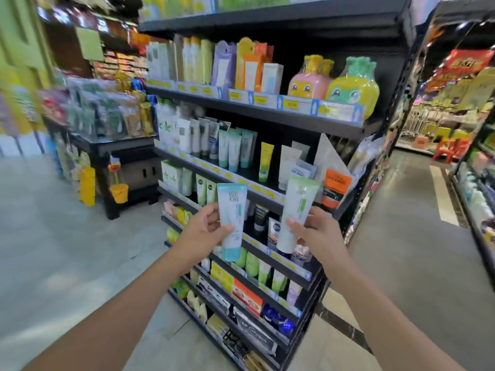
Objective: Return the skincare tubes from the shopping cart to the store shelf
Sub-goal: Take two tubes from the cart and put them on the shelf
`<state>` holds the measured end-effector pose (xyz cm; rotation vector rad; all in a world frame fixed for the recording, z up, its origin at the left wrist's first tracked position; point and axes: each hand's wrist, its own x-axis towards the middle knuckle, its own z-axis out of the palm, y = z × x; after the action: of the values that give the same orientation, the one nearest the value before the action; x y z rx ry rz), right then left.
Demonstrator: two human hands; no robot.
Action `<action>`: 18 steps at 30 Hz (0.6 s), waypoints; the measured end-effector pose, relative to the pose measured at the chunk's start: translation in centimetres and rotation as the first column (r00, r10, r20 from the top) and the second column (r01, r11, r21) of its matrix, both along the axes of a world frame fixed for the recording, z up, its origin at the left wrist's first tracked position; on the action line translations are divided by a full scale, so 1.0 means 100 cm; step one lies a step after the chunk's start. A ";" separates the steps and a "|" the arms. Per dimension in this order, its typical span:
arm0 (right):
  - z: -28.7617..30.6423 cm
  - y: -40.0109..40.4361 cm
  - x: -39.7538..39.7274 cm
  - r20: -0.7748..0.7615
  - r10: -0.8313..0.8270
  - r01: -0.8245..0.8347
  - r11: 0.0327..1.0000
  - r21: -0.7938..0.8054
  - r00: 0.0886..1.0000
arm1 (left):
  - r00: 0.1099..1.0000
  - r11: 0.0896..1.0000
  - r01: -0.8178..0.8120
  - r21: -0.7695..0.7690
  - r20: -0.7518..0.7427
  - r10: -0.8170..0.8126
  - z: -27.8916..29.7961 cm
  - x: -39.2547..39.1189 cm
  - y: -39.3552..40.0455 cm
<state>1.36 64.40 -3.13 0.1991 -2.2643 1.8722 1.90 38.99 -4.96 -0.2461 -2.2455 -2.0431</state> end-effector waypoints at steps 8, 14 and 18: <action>-0.009 -0.067 -0.121 0.032 0.051 -0.046 0.990 -0.133 0.998 | 0.995 0.995 -0.097 -0.017 0.029 0.097 0.018 -0.088 -0.067; -0.016 -0.112 -0.194 0.002 0.078 -0.077 0.993 -0.088 0.997 | 0.990 0.987 -0.135 0.084 0.050 0.131 0.026 -0.151 -0.108; -0.019 -0.137 -0.231 0.000 0.054 -0.054 0.998 -0.031 0.999 | 0.991 0.987 -0.131 0.097 0.046 0.127 0.023 -0.192 -0.139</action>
<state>-21.76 50.74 -5.01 0.2574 -2.2506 1.9331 -17.33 25.14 -2.62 -0.0508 -2.1118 -2.1019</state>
